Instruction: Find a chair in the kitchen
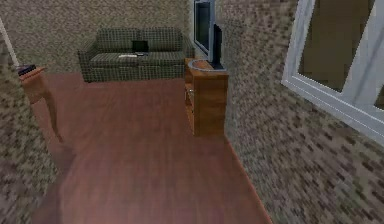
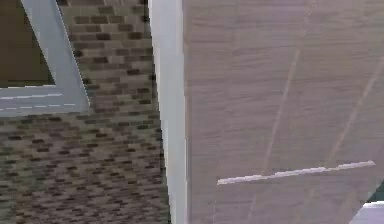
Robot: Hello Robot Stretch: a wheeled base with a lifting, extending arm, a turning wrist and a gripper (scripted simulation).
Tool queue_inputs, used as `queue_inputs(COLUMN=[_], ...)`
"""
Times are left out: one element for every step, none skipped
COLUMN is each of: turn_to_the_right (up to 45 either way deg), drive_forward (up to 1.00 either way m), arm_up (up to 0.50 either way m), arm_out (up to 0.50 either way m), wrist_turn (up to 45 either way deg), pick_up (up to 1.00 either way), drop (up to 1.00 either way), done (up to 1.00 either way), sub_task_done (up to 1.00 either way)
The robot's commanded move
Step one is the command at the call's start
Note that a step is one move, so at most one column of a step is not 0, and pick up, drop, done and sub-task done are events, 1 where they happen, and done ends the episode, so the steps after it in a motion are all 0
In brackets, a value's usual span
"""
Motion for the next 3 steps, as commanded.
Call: queue_inputs(turn_to_the_right=[-21.0, 0.0, 0.0], drive_forward=[0.0, 1.0, 1.0], arm_up=[0.0, 0.0, 0.0], arm_out=[0.0, 0.0, 0.0], wrist_turn=[0.0, 0.0, 0.0], pick_up=[0.0, 0.0, 0.0], drop=[0.0, 0.0, 0.0], done=[0.0, 0.0, 0.0], sub_task_done=[0.0, 0.0, 0.0])
